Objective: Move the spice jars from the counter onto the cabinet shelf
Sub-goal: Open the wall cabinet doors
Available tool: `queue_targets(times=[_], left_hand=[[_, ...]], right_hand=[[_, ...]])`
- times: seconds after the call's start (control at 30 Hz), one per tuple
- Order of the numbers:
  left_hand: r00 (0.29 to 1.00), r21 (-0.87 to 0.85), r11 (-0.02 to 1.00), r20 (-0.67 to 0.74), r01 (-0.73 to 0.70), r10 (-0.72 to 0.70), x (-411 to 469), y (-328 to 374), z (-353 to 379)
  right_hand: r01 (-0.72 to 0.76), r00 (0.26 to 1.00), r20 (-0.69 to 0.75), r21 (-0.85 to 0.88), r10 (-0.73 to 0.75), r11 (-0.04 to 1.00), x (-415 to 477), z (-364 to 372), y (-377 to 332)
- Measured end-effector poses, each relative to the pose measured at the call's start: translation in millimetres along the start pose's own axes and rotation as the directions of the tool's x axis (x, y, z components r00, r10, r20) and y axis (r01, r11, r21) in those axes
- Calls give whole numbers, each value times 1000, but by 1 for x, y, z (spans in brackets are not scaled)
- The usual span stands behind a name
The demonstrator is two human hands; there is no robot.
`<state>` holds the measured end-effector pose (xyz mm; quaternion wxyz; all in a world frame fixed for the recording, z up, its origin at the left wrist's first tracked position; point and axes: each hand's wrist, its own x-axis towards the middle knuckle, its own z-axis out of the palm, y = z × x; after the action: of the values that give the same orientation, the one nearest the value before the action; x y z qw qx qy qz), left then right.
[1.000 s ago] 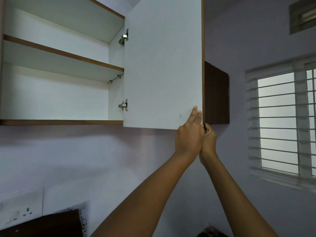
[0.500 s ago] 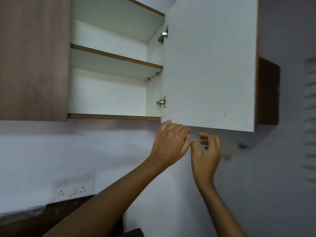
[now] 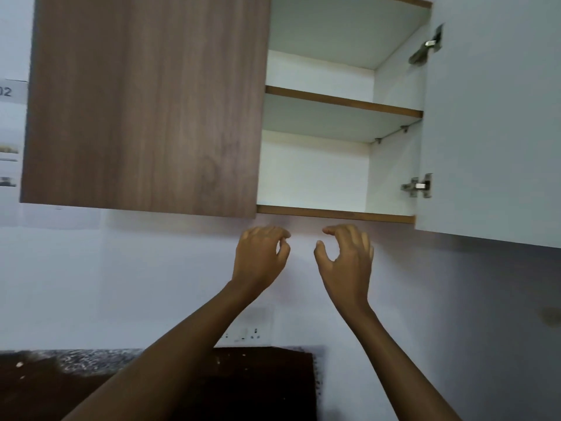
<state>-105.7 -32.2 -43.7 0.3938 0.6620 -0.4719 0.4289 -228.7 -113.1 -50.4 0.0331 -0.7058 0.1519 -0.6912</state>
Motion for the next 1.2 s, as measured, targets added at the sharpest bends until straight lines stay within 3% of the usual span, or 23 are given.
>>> queue_targets(times=[0.13,0.2,0.23,0.3,0.33,0.4,0.5,0.6,0.7,0.83,1.0,1.2], left_hand=[[988,-67,986,23,153,-152,4,-47,-4],[949,-197,929,96,313,-299,8,-64,-2],[903,-310,848,163,430,-398,12,-72,-1],[752,-538,541,329,646,-571,22,-84,1],[666,-593,375,405,713,-627,27,-90,1],[541,-609,163,511,776,-668,36,-100,3],[486,-633,-21,615,774,-621,45,-115,7],[535,-702,-156,649,694,-541,51,-116,11],[560,-727,-176,639,664,-527,51,-113,15],[570,-729,-185,645,659,-509,51,-111,16],[611,-727,-92,632,680,-477,44,-108,7],[656,-744,-40,613,667,-440,28,-93,-21]], right_hand=[[37,999,27,25,-38,999,6,45,-23],[28,997,74,62,-33,998,13,66,-31],[13,994,108,96,-24,995,18,78,-33],[-61,980,196,210,19,976,32,101,-38],[-122,968,246,274,54,954,41,112,-40],[-265,928,348,356,136,896,56,128,-45],[-360,887,416,348,201,866,69,153,-51],[-388,877,406,286,256,876,75,169,-54],[-416,876,380,281,297,865,79,173,-56],[-388,879,414,335,235,859,87,170,-67],[-553,817,460,449,348,702,93,157,-71],[-530,835,462,526,299,665,86,120,-84]])
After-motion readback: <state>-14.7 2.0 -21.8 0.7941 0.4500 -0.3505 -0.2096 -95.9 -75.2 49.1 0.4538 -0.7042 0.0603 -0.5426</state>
